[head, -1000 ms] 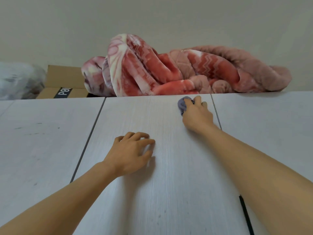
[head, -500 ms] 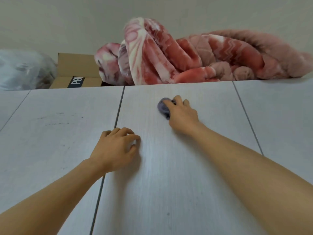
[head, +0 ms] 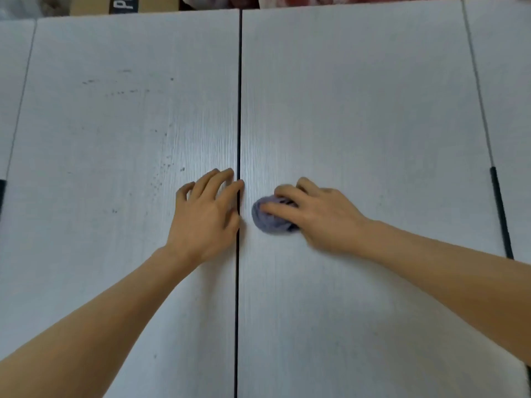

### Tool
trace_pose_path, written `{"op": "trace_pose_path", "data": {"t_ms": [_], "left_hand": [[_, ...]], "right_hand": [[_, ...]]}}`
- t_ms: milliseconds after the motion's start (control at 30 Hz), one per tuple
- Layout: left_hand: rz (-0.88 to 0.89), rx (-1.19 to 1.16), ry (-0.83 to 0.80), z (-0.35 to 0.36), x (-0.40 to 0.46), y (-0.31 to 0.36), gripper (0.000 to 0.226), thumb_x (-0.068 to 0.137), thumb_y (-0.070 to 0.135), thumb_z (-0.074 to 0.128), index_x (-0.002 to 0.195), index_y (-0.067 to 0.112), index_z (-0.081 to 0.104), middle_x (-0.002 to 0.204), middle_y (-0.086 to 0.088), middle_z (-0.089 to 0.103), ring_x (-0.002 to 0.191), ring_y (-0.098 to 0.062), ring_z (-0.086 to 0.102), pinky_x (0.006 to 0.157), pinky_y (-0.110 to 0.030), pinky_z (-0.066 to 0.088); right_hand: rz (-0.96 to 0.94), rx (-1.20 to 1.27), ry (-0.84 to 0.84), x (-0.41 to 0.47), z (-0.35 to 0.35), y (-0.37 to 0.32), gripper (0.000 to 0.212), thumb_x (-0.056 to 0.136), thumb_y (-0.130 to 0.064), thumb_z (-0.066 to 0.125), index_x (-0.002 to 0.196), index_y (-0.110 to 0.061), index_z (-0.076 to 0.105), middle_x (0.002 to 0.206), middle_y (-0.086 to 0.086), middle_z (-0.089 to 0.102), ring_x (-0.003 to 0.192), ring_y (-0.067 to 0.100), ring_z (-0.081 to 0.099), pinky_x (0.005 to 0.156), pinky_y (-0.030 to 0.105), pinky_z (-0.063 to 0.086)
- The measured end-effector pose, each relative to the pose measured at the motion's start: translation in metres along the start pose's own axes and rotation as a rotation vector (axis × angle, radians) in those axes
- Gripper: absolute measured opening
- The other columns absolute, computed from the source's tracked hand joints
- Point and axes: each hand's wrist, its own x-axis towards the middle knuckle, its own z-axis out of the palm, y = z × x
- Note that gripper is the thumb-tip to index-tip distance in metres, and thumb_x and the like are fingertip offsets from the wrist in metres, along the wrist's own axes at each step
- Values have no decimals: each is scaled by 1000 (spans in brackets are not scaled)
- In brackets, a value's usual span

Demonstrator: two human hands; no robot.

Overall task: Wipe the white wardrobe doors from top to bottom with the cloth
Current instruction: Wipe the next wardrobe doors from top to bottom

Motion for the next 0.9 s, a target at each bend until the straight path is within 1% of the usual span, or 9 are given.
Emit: {"op": "trace_pose_path", "data": {"t_ms": [100, 167, 233, 367, 533, 633, 800, 833, 900], "left_hand": [[-31, -61, -2, -5, -19, 2, 51, 80, 28, 34, 121, 11, 58, 128, -8, 57, 119, -30, 52, 96, -56, 34], [-59, -79, 11, -4, -34, -1, 49, 79, 25, 34, 120, 11, 58, 125, -7, 58, 117, -28, 53, 97, -56, 33], [-66, -67, -2, -3, -46, -6, 48, 80, 25, 34, 120, 11, 58, 129, -8, 56, 119, -29, 51, 97, -57, 31], [-71, -53, -29, -1, -59, -14, 49, 81, 25, 32, 121, 11, 57, 132, -10, 54, 123, -32, 50, 97, -58, 31], [-135, -32, -58, -1, -67, -4, 51, 79, 27, 31, 120, 11, 56, 133, -11, 52, 122, -32, 49, 96, -61, 30], [-122, -29, -85, -3, -66, 6, 51, 80, 29, 31, 121, 11, 56, 133, -13, 51, 121, -32, 49, 96, -60, 32], [-118, -46, -61, -4, -69, 23, 50, 81, 28, 33, 122, 11, 55, 131, -13, 51, 119, -31, 48, 94, -57, 36], [-117, -41, -64, -3, -70, 25, 49, 81, 28, 33, 122, 12, 55, 131, -13, 51, 119, -31, 48, 94, -57, 37], [-111, -29, -89, -1, -70, 34, 49, 81, 28, 34, 122, 13, 54, 131, -13, 51, 118, -32, 48, 93, -56, 37]], "right_hand": [[505, 89, 103, 34, -8, 10, 55, 85, -10, 60, 136, -22, 44, 130, 8, 41, 110, 29, 42, 62, 31, 33], [697, 159, 157, 47, -6, 7, 53, 89, -11, 53, 139, -22, 40, 133, 6, 35, 115, 27, 37, 65, 31, 33], [621, 156, 192, 43, 3, -12, 57, 84, -4, 56, 137, -20, 44, 132, 7, 40, 112, 29, 40, 62, 29, 32], [176, 153, 178, -5, 33, -74, 59, 57, 5, 73, 112, -15, 66, 109, 8, 61, 80, 28, 52, 55, 25, 32], [-239, 181, -67, -47, 40, -96, 57, 58, -6, 78, 111, -23, 65, 109, 2, 61, 84, 19, 38, 57, 26, 43], [-145, 124, -27, -37, 25, -63, 57, 55, -1, 79, 107, -21, 67, 105, 7, 62, 85, 24, 49, 51, 25, 41], [523, 207, 226, -42, 10, -30, 55, 65, 9, 73, 116, -9, 63, 108, 22, 58, 86, 39, 58, 48, 35, 50], [496, 205, 237, -53, 15, -38, 57, 64, 8, 75, 116, -9, 62, 108, 21, 58, 85, 37, 58, 49, 35, 51], [132, 167, 154, -87, 28, -56, 62, 59, 1, 80, 115, -15, 61, 109, 14, 58, 83, 31, 55, 52, 30, 49]]}}
